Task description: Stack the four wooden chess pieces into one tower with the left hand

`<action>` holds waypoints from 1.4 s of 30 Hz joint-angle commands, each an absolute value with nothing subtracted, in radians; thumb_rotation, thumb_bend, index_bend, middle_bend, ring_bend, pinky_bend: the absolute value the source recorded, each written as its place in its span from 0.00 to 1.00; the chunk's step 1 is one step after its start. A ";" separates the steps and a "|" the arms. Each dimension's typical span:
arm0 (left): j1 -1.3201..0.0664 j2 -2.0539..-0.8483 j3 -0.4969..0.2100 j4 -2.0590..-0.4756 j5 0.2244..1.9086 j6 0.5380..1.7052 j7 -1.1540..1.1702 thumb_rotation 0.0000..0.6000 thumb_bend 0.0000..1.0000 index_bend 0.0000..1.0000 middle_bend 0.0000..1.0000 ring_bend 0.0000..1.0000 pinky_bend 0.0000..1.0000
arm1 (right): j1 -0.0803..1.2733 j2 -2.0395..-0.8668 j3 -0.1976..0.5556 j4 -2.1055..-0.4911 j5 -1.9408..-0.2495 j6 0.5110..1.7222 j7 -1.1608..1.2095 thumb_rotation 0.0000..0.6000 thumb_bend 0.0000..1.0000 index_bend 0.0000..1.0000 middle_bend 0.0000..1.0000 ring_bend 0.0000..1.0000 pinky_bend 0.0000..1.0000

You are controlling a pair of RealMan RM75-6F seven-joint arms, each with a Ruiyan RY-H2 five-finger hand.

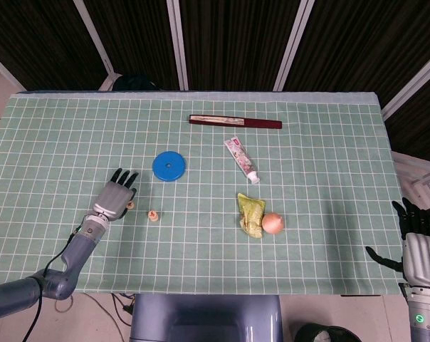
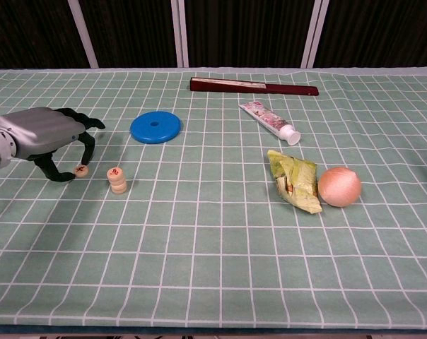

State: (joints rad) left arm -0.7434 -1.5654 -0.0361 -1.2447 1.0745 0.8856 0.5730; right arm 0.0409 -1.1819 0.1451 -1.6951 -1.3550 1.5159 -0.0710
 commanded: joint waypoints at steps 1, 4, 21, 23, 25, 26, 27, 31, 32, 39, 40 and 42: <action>-0.744 -1.567 -0.036 -1.245 1.071 0.883 0.579 1.00 0.30 0.48 0.04 0.00 0.00 | 0.041 -1.182 0.145 -1.695 -1.354 1.515 -0.071 1.00 0.23 0.08 0.01 0.00 0.00; -0.744 -1.570 -0.037 -1.241 1.066 0.879 0.587 1.00 0.30 0.48 0.04 0.00 0.00 | 0.041 -1.181 0.145 -1.696 -1.354 1.515 -0.070 1.00 0.23 0.08 0.01 0.00 0.00; -0.750 -1.575 -0.038 -1.258 1.055 0.880 0.632 1.00 0.32 0.51 0.04 0.00 0.00 | 0.041 -1.179 0.144 -1.697 -1.356 1.513 -0.068 1.00 0.23 0.08 0.01 0.00 0.00; -0.751 -1.576 -0.039 -1.258 1.053 0.880 0.636 1.00 0.32 0.52 0.04 0.00 0.00 | 0.041 -1.179 0.144 -1.697 -1.356 1.514 -0.068 1.00 0.23 0.08 0.01 0.00 0.00; -0.751 -1.576 -0.040 -1.258 1.052 0.882 0.639 1.00 0.32 0.52 0.04 0.00 0.00 | 0.041 -1.179 0.145 -1.697 -1.356 1.514 -0.068 1.00 0.23 0.08 0.01 0.00 0.00; -0.751 -1.576 -0.040 -1.258 1.051 0.883 0.641 1.00 0.32 0.52 0.04 0.00 0.00 | 0.041 -1.179 0.144 -1.697 -1.356 1.514 -0.068 1.00 0.23 0.08 0.01 0.00 0.00; -0.751 -1.575 -0.041 -1.260 1.051 0.885 0.642 1.00 0.32 0.51 0.04 0.00 0.00 | 0.041 -1.179 0.144 -1.697 -1.355 1.513 -0.068 1.00 0.23 0.08 0.01 0.00 0.00; -0.749 -1.572 -0.041 -1.264 1.047 0.889 0.648 1.00 0.32 0.50 0.04 0.00 0.00 | 0.041 -1.179 0.144 -1.697 -1.355 1.514 -0.068 1.00 0.23 0.08 0.01 0.00 0.00; -0.749 -1.572 -0.041 -1.264 1.046 0.889 0.649 1.00 0.32 0.51 0.04 0.00 0.00 | 0.041 -1.179 0.144 -1.697 -1.355 1.514 -0.068 1.00 0.23 0.08 0.01 0.00 0.00; -0.751 -1.566 -0.045 -1.276 1.040 0.884 0.650 1.00 0.34 0.52 0.04 0.00 0.00 | 0.041 -1.178 0.144 -1.699 -1.355 1.514 -0.067 1.00 0.23 0.08 0.01 0.00 0.00; -0.751 -1.562 -0.047 -1.283 1.043 0.888 0.648 1.00 0.34 0.52 0.04 0.00 0.00 | 0.041 -1.178 0.144 -1.699 -1.355 1.514 -0.067 1.00 0.23 0.08 0.01 0.00 0.00; -0.752 -1.552 -0.052 -1.303 1.051 0.899 0.645 1.00 0.34 0.52 0.04 0.00 0.00 | 0.041 -1.178 0.144 -1.699 -1.354 1.513 -0.067 1.00 0.23 0.08 0.01 0.00 0.00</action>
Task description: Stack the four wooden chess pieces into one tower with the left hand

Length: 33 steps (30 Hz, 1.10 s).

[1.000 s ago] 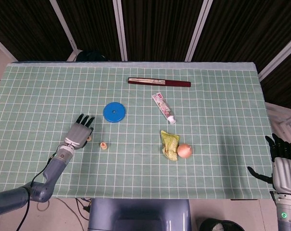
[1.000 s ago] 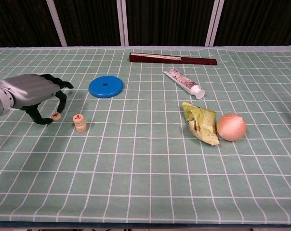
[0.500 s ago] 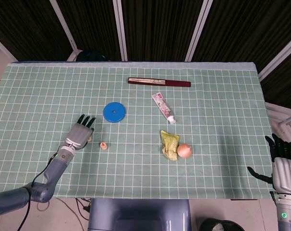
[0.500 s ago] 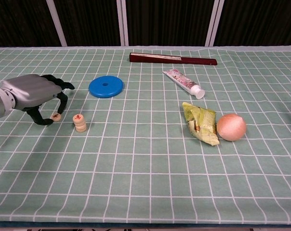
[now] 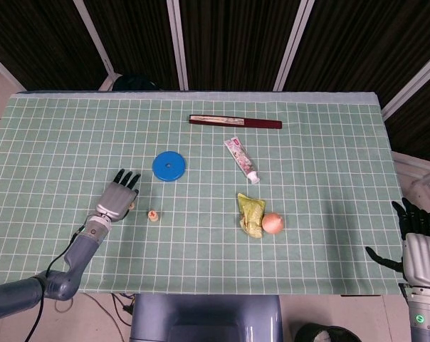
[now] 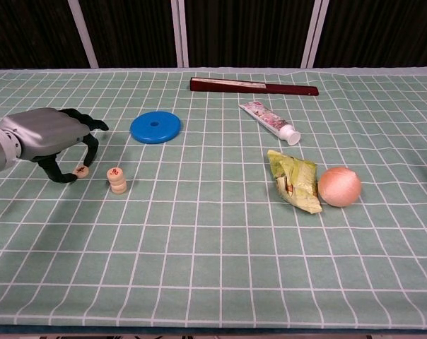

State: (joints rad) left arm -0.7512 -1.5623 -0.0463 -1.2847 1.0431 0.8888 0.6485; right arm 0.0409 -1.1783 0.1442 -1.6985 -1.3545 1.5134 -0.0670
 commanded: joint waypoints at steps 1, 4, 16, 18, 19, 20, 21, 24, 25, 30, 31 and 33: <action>-0.752 -1.545 -0.055 -1.316 1.056 0.906 0.644 1.00 0.34 0.52 0.04 0.00 0.00 | 0.041 -1.178 0.144 -1.699 -1.354 1.513 -0.067 1.00 0.23 0.08 0.01 0.00 0.00; -0.753 -1.523 -0.062 -1.354 1.064 0.920 0.643 1.00 0.34 0.52 0.04 0.00 0.00 | 0.042 -1.178 0.144 -1.699 -1.354 1.512 -0.067 1.00 0.23 0.08 0.01 0.00 0.00; -0.771 -1.460 -0.086 -1.508 1.070 0.949 0.663 1.00 0.34 0.52 0.04 0.00 0.00 | 0.042 -1.180 0.144 -1.697 -1.356 1.515 -0.068 1.00 0.23 0.08 0.01 0.00 0.00; -0.775 -1.462 -0.084 -1.519 1.072 0.950 0.673 1.00 0.34 0.52 0.04 0.00 0.00 | 0.041 -1.180 0.144 -1.696 -1.356 1.514 -0.068 1.00 0.23 0.08 0.01 0.00 0.00; -0.777 -1.462 -0.082 -1.524 1.072 0.951 0.678 1.00 0.34 0.52 0.04 0.00 0.00 | 0.041 -1.180 0.144 -1.696 -1.356 1.514 -0.068 1.00 0.23 0.08 0.01 0.00 0.00; -0.779 -1.463 -0.081 -1.530 1.073 0.952 0.683 1.00 0.34 0.52 0.04 0.00 0.00 | 0.042 -1.179 0.143 -1.696 -1.357 1.514 -0.068 1.00 0.23 0.08 0.01 0.00 0.00; -0.780 -1.463 -0.079 -1.535 1.074 0.953 0.687 1.00 0.34 0.52 0.04 0.00 0.00 | 0.042 -1.180 0.144 -1.696 -1.357 1.514 -0.068 1.00 0.23 0.08 0.01 0.00 0.00; -0.781 -1.463 -0.074 -1.548 1.072 0.959 0.699 1.00 0.34 0.52 0.04 0.00 0.00 | 0.042 -1.180 0.144 -1.695 -1.357 1.515 -0.068 1.00 0.23 0.08 0.01 0.00 0.00; -0.781 -1.464 -0.071 -1.551 1.069 0.960 0.704 1.00 0.34 0.52 0.04 0.00 0.00 | 0.042 -1.180 0.144 -1.695 -1.356 1.514 -0.067 1.00 0.23 0.08 0.01 0.00 0.00; -0.786 -1.464 -0.060 -1.562 1.053 0.959 0.732 1.00 0.34 0.52 0.04 0.00 0.00 | 0.042 -1.180 0.144 -1.695 -1.358 1.515 -0.068 1.00 0.23 0.08 0.01 0.00 0.00; -0.786 -1.465 -0.058 -1.564 1.052 0.960 0.735 1.00 0.34 0.52 0.04 0.00 0.00 | 0.042 -1.180 0.144 -1.695 -1.358 1.515 -0.068 1.00 0.23 0.08 0.01 0.00 0.00; -0.787 -1.467 -0.055 -1.568 1.052 0.960 0.738 1.00 0.34 0.52 0.04 0.00 0.00 | 0.042 -1.180 0.144 -1.695 -1.357 1.515 -0.068 1.00 0.23 0.08 0.01 0.00 0.00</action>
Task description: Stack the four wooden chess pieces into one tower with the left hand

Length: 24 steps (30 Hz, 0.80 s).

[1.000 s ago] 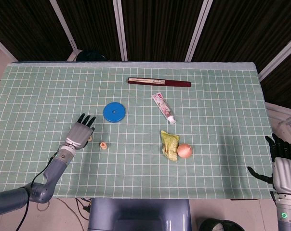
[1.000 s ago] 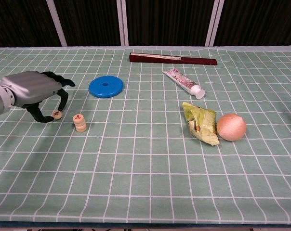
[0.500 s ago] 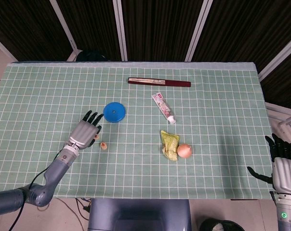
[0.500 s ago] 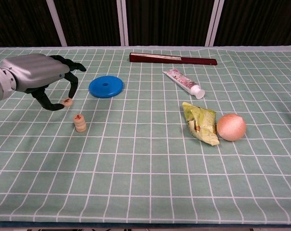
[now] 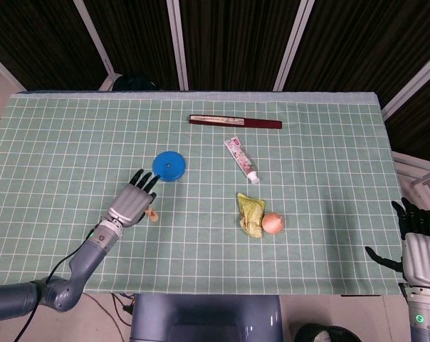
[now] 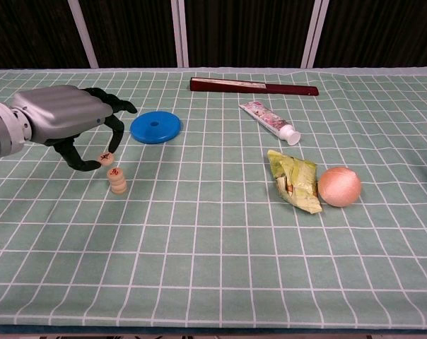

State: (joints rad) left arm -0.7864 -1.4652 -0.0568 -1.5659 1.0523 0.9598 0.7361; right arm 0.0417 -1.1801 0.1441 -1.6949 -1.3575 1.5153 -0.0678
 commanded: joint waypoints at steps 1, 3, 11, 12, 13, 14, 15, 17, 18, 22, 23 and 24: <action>-0.788 -1.468 -0.053 -1.568 1.053 0.961 0.739 1.00 0.34 0.52 0.04 0.00 0.00 | 0.042 -1.180 0.144 -1.695 -1.357 1.515 -0.068 1.00 0.23 0.08 0.01 0.00 0.00; -0.790 -1.471 -0.051 -1.568 1.054 0.961 0.740 1.00 0.34 0.52 0.04 0.00 0.00 | 0.042 -1.180 0.144 -1.695 -1.357 1.515 -0.069 1.00 0.23 0.08 0.01 0.00 0.00; -0.797 -1.482 -0.044 -1.567 1.051 0.962 0.752 1.00 0.34 0.51 0.04 0.00 0.00 | 0.042 -1.179 0.145 -1.695 -1.357 1.515 -0.067 1.00 0.23 0.08 0.01 0.00 0.00; -0.797 -1.483 -0.043 -1.568 1.050 0.963 0.754 1.00 0.34 0.51 0.04 0.00 0.00 | 0.042 -1.179 0.145 -1.695 -1.357 1.515 -0.066 1.00 0.23 0.08 0.01 0.00 0.00; -0.798 -1.483 -0.042 -1.569 1.049 0.964 0.756 1.00 0.34 0.51 0.04 0.00 0.00 | 0.042 -1.179 0.145 -1.695 -1.357 1.515 -0.066 1.00 0.23 0.08 0.01 0.00 0.00; -0.798 -1.484 -0.042 -1.570 1.047 0.964 0.757 1.00 0.34 0.51 0.04 0.00 0.00 | 0.042 -1.179 0.145 -1.695 -1.357 1.515 -0.065 1.00 0.23 0.08 0.01 0.00 0.00; -0.799 -1.484 -0.041 -1.570 1.046 0.965 0.759 1.00 0.34 0.50 0.04 0.00 0.00 | 0.042 -1.179 0.145 -1.695 -1.357 1.515 -0.065 1.00 0.23 0.08 0.01 0.00 0.00; -0.800 -1.485 -0.039 -1.571 1.042 0.965 0.765 1.00 0.34 0.50 0.04 0.00 0.00 | 0.042 -1.178 0.145 -1.695 -1.357 1.515 -0.065 1.00 0.23 0.08 0.01 0.00 0.00; -0.801 -1.486 -0.038 -1.571 1.040 0.964 0.767 1.00 0.34 0.50 0.04 0.00 0.00 | 0.042 -1.178 0.145 -1.695 -1.357 1.515 -0.065 1.00 0.23 0.08 0.01 0.00 0.00; -0.804 -1.490 -0.035 -1.570 1.034 0.962 0.772 1.00 0.34 0.49 0.04 0.00 0.00 | 0.042 -1.179 0.145 -1.695 -1.357 1.515 -0.065 1.00 0.23 0.08 0.01 0.00 0.00; -0.805 -1.490 -0.034 -1.570 1.034 0.963 0.772 1.00 0.34 0.49 0.04 0.00 0.00 | 0.042 -1.178 0.145 -1.695 -1.357 1.515 -0.065 1.00 0.23 0.08 0.01 0.00 0.00; -0.805 -1.491 -0.034 -1.570 1.034 0.964 0.773 1.00 0.34 0.49 0.04 0.00 0.00 | 0.042 -1.178 0.145 -1.695 -1.357 1.515 -0.065 1.00 0.23 0.08 0.01 0.00 0.00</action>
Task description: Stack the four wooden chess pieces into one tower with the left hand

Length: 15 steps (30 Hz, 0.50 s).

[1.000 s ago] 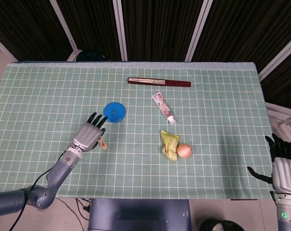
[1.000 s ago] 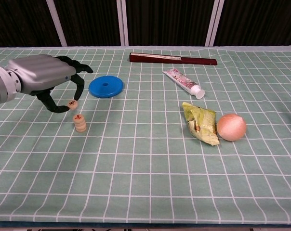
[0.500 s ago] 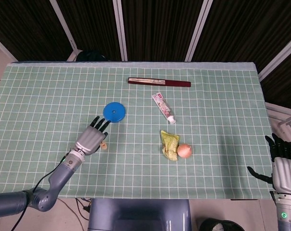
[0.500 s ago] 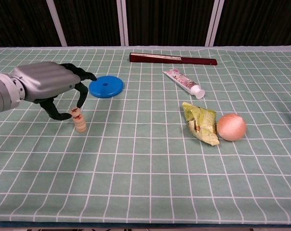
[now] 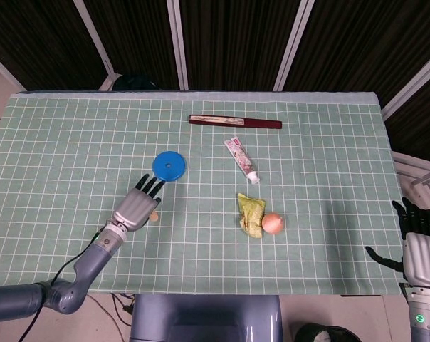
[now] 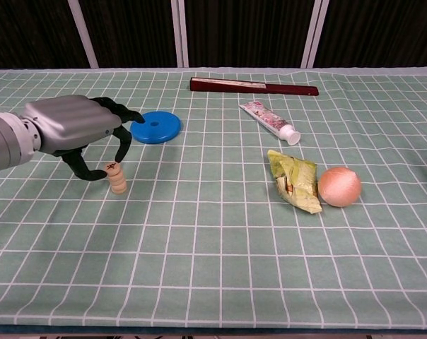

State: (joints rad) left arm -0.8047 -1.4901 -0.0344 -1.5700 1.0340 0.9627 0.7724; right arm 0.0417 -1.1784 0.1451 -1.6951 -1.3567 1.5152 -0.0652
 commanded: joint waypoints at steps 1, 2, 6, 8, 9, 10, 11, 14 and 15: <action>-0.805 -1.491 -0.033 -1.571 1.033 0.965 0.774 1.00 0.34 0.48 0.04 0.00 0.00 | 0.042 -1.178 0.145 -1.695 -1.356 1.514 -0.065 1.00 0.23 0.08 0.01 0.00 0.00; -0.805 -1.491 -0.033 -1.572 1.032 0.966 0.773 1.00 0.34 0.47 0.04 0.00 0.00 | 0.042 -1.178 0.145 -1.696 -1.356 1.514 -0.065 1.00 0.23 0.08 0.01 0.00 0.00; -0.806 -1.489 -0.032 -1.575 1.033 0.968 0.770 1.00 0.34 0.45 0.04 0.00 0.00 | 0.042 -1.178 0.145 -1.695 -1.357 1.514 -0.065 1.00 0.23 0.08 0.01 0.00 0.00; -0.807 -1.488 -0.032 -1.576 1.034 0.969 0.769 1.00 0.34 0.44 0.04 0.00 0.00 | 0.042 -1.178 0.145 -1.696 -1.357 1.514 -0.065 1.00 0.23 0.08 0.01 0.00 0.00; -0.807 -1.487 -0.031 -1.577 1.035 0.969 0.769 1.00 0.34 0.44 0.04 0.00 0.00 | 0.042 -1.178 0.145 -1.696 -1.357 1.514 -0.065 1.00 0.23 0.08 0.01 0.00 0.00; -0.808 -1.487 -0.030 -1.578 1.036 0.969 0.769 1.00 0.33 0.43 0.04 0.00 0.00 | 0.042 -1.178 0.144 -1.695 -1.357 1.514 -0.065 1.00 0.23 0.08 0.01 0.00 0.00; -0.808 -1.486 -0.030 -1.579 1.038 0.970 0.770 1.00 0.33 0.43 0.04 0.00 0.00 | 0.042 -1.178 0.144 -1.695 -1.357 1.514 -0.065 1.00 0.23 0.08 0.01 0.00 0.00; -0.808 -1.484 -0.027 -1.582 1.042 0.971 0.770 1.00 0.33 0.43 0.04 0.00 0.00 | 0.042 -1.177 0.145 -1.696 -1.356 1.514 -0.065 1.00 0.23 0.08 0.01 0.00 0.00; -0.809 -1.484 -0.025 -1.582 1.043 0.971 0.771 1.00 0.33 0.43 0.04 0.00 0.00 | 0.042 -1.177 0.144 -1.696 -1.356 1.513 -0.065 1.00 0.23 0.08 0.01 0.00 0.00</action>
